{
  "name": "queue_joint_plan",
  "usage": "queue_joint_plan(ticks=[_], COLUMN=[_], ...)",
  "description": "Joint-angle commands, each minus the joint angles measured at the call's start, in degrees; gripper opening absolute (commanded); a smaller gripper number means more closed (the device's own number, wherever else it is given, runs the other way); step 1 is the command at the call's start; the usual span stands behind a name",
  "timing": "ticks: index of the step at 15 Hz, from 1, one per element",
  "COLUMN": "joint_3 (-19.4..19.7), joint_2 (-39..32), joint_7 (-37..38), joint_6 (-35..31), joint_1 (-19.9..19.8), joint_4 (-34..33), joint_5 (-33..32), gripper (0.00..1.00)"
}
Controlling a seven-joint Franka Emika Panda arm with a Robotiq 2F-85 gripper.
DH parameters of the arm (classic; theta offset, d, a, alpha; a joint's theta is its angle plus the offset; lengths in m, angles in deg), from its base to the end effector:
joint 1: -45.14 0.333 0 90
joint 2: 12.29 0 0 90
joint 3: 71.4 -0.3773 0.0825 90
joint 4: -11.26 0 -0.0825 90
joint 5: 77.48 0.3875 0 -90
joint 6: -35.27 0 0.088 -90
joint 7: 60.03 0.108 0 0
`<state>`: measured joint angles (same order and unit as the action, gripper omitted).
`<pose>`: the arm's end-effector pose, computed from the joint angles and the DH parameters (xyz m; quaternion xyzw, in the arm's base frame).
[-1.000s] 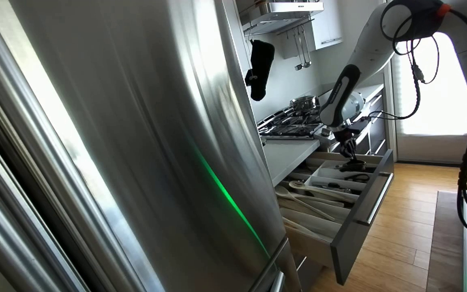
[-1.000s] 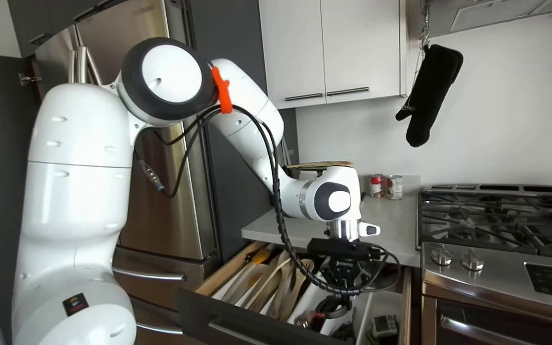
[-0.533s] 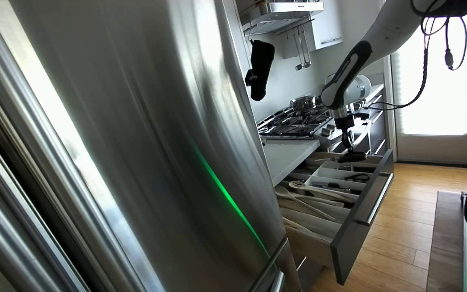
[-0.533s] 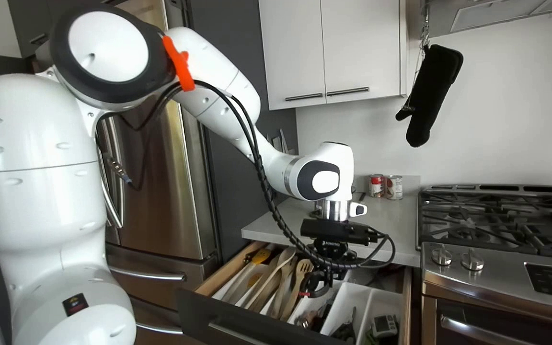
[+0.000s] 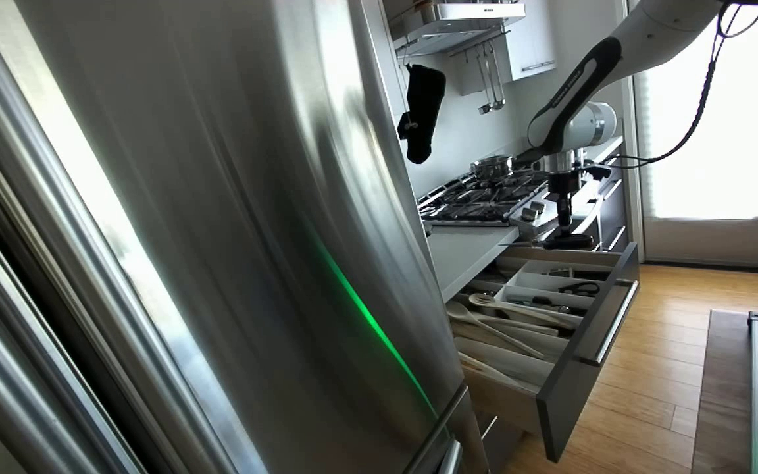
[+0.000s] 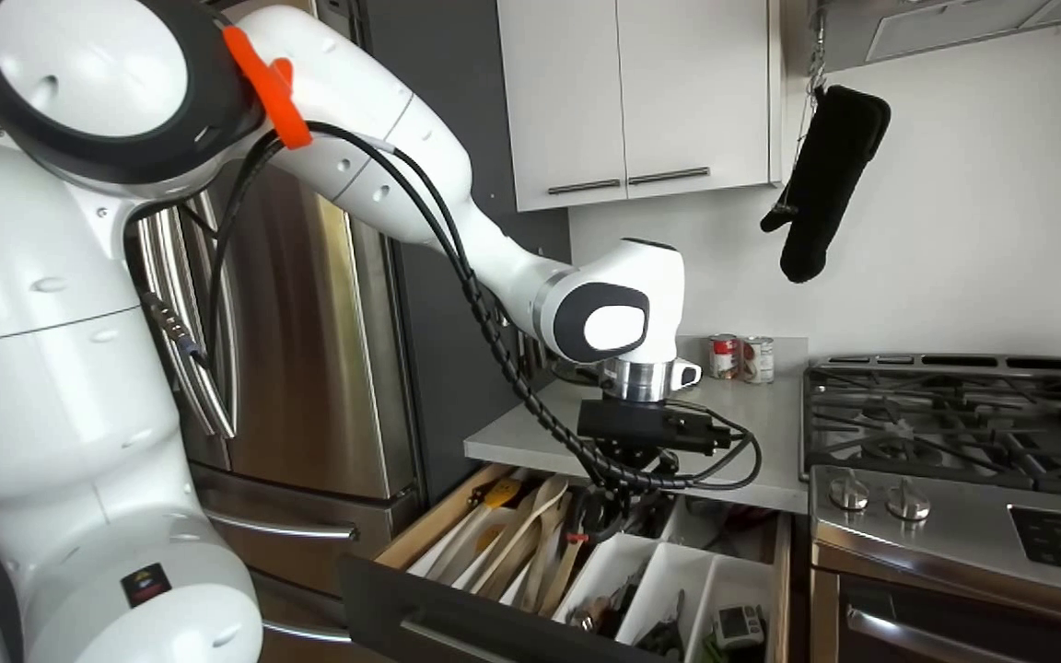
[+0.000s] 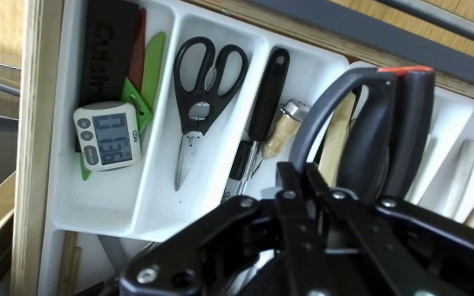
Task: Remove one scissors from the open drawer and put it on the counter
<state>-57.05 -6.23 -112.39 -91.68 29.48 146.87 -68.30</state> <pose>0.4150 -0.2354 0.4208 -0.9862 -0.1452 -0.0311 0.0735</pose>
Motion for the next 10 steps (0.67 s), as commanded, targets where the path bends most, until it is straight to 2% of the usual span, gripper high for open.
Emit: queue_joint_plan(ticks=[1, 2, 5, 10], joint_3=[0.83, 0.80, -0.16, -1.61], joint_2=[-0.23, -0.39, -4.32, -13.11], joint_7=[0.21, 0.22, 9.67, 24.68], joint_6=[0.09, 0.09, -2.34, -2.55], joint_1=[1.01, 1.05, 1.61, 2.68], joint_4=[-0.05, -0.05, -4.77, -16.63], joint_5=[-0.16, -0.15, 1.28, 3.00], gripper=[0.09, 0.02, 0.02, 0.02])
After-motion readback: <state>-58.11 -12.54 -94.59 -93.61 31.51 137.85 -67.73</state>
